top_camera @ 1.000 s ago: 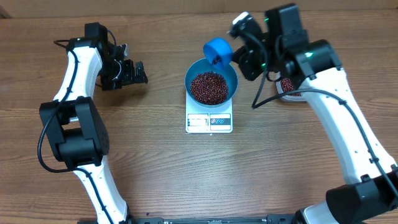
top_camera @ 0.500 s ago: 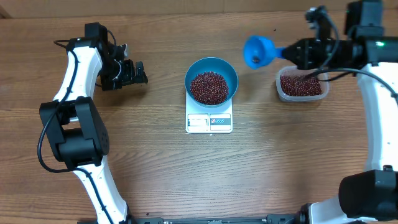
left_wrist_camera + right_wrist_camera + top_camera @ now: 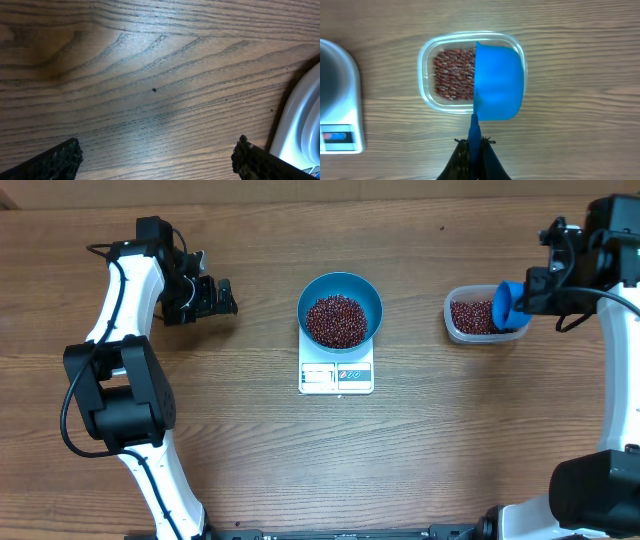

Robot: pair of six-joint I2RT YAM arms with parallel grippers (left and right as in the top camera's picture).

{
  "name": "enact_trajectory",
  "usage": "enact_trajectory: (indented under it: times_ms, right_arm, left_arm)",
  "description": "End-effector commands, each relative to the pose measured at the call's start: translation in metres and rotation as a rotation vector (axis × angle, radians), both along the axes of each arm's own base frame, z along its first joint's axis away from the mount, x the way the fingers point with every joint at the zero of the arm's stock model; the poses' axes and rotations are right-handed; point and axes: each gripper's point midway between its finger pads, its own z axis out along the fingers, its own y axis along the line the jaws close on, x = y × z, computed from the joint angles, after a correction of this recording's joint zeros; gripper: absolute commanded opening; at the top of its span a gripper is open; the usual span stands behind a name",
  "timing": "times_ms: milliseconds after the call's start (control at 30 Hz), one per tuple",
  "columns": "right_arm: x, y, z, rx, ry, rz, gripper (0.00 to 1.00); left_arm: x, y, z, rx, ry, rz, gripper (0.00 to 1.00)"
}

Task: Scoop item into bowl and weigh 150g on scale
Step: 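Dip the scoop into the beans and lift it filled, then carry the filled scoop over the blue bowl and pour beans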

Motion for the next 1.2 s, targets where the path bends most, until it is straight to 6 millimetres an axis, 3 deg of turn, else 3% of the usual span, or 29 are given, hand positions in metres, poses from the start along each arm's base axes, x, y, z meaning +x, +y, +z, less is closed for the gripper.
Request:
enact_trajectory:
  times_ms: [0, 300, 667, 767, 867, 900, 1033, 1167]
  right_arm:
    - [0.000, -0.006, 0.019, -0.196, -0.021, -0.002, 0.04]
    - [0.004, 0.013, 0.030, -0.447, -0.027, 0.057, 0.04]
    - [0.011, 0.025, 0.033, -0.439, -0.070, 0.034, 0.04]
    - [0.020, 0.058, 0.028, -0.241, -0.113, 0.067, 0.04]
    - [0.026, 0.111, 0.031, 0.036, -0.157, 0.189, 0.04]
    - [0.028, 0.138, 0.040, 0.180, -0.192, 0.263, 0.04]
    - [0.033, 0.176, 0.062, 0.359, -0.270, 0.379, 0.04]
    - [0.038, 0.189, 0.070, 0.375, -0.317, 0.419, 0.04]
  left_arm:
    - [0.002, -0.003, -0.002, 0.005, -0.004, -0.021, 1.00]
    - [0.002, -0.003, -0.002, 0.005, -0.004, -0.021, 1.00]
    - [0.002, -0.003, -0.002, 0.005, -0.004, -0.021, 1.00]
    - [0.002, -0.003, -0.002, 0.005, -0.004, -0.021, 1.00]
    - [0.002, -0.003, -0.002, 0.005, -0.004, -0.021, 1.00]
    - [0.002, -0.003, -0.002, 0.005, -0.004, -0.021, 1.00]
    - [0.002, -0.003, -0.002, 0.005, -0.004, -0.021, 1.00]
    - [0.002, -0.003, -0.002, 0.005, -0.004, -0.021, 1.00]
